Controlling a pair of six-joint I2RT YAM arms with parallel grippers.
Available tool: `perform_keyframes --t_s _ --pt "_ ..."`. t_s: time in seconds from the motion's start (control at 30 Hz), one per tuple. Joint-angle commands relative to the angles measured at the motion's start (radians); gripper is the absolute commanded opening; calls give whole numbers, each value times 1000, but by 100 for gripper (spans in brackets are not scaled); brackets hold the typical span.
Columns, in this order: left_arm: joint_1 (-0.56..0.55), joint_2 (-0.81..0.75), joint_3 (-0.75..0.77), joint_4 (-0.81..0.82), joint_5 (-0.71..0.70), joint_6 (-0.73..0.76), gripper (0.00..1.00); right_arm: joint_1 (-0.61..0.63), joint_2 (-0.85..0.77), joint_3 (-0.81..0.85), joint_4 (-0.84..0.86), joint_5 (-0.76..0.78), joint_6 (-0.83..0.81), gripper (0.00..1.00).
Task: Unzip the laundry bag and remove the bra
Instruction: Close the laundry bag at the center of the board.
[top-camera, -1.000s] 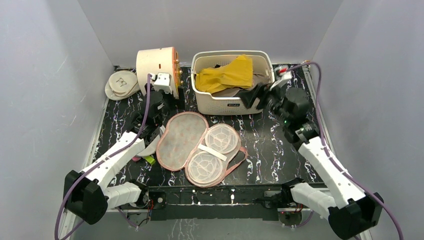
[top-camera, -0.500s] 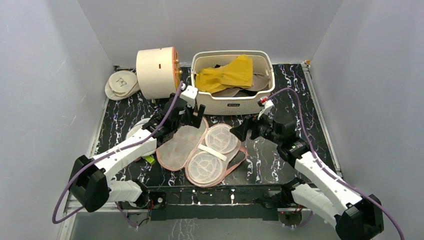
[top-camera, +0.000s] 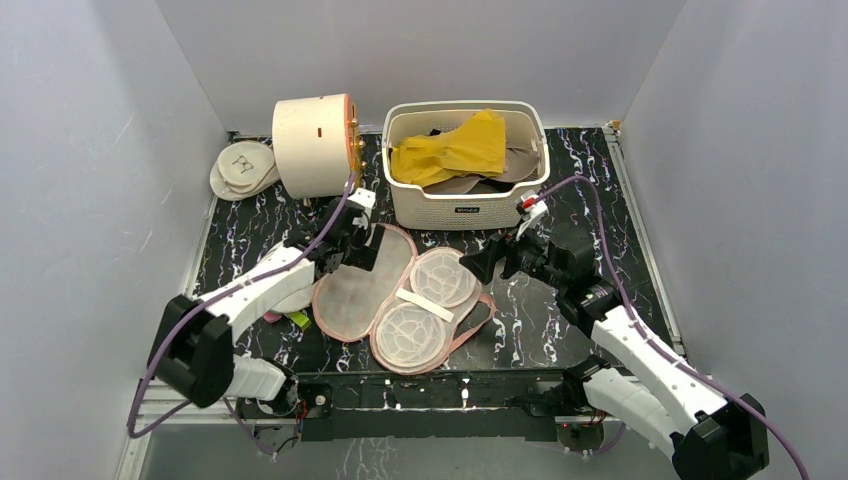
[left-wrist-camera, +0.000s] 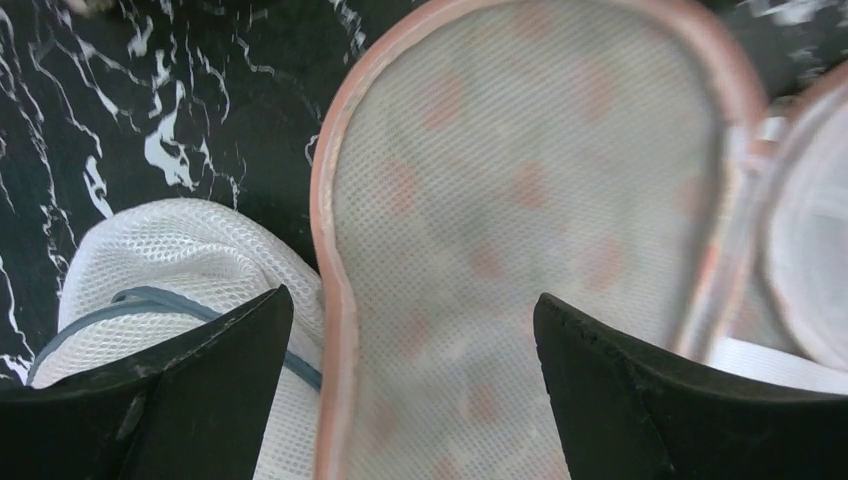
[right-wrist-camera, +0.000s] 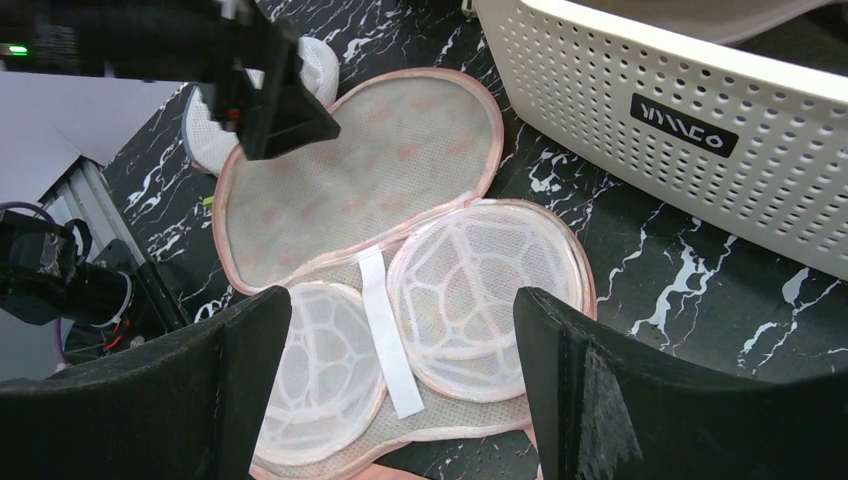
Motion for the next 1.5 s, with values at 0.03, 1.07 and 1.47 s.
perform_keyframes --t_s 0.03,1.07,1.47 --pt "59 167 62 -55 -25 -16 80 3 -49 -10 32 23 -36 81" --pt "192 280 142 -66 215 -76 14 3 -92 -19 29 19 -7 80" --pt "114 51 254 -263 239 -214 0 4 -165 63 -71 111 -10 80"
